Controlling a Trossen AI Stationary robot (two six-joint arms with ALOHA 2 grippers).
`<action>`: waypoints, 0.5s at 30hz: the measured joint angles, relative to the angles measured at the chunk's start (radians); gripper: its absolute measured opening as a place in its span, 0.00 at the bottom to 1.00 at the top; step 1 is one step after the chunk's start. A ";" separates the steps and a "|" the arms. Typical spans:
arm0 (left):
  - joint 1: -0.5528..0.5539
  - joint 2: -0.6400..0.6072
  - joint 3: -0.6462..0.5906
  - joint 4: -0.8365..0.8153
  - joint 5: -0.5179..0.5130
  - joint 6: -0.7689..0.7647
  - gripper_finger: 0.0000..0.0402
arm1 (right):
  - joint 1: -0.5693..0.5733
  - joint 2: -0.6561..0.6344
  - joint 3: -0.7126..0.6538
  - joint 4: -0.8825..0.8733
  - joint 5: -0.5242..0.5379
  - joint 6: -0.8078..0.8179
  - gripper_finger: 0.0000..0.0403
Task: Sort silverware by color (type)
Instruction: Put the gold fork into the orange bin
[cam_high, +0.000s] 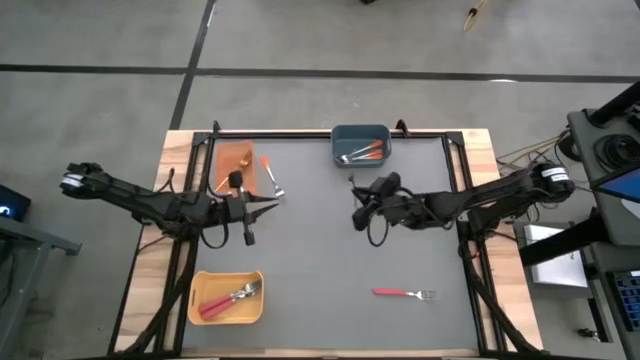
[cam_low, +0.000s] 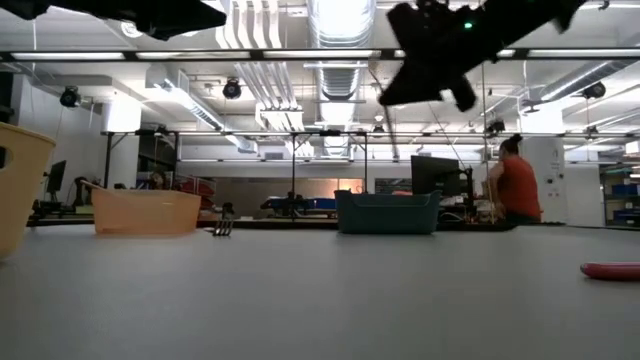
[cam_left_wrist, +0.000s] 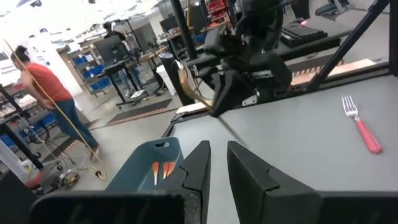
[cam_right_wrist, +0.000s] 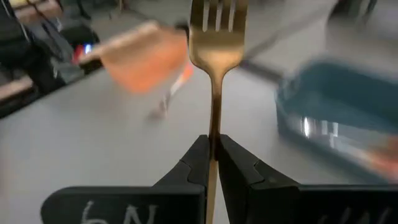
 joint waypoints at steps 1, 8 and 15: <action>0.000 0.011 0.006 -0.002 0.000 -0.002 0.09 | 0.000 0.025 -0.001 0.083 0.022 -0.062 0.03; 0.001 0.101 0.107 0.001 -0.036 -0.043 0.09 | -0.003 0.178 -0.001 0.627 -0.012 -0.424 0.03; 0.001 0.174 0.178 -0.017 -0.041 -0.032 0.09 | -0.002 0.298 -0.001 0.853 -0.042 -0.530 0.03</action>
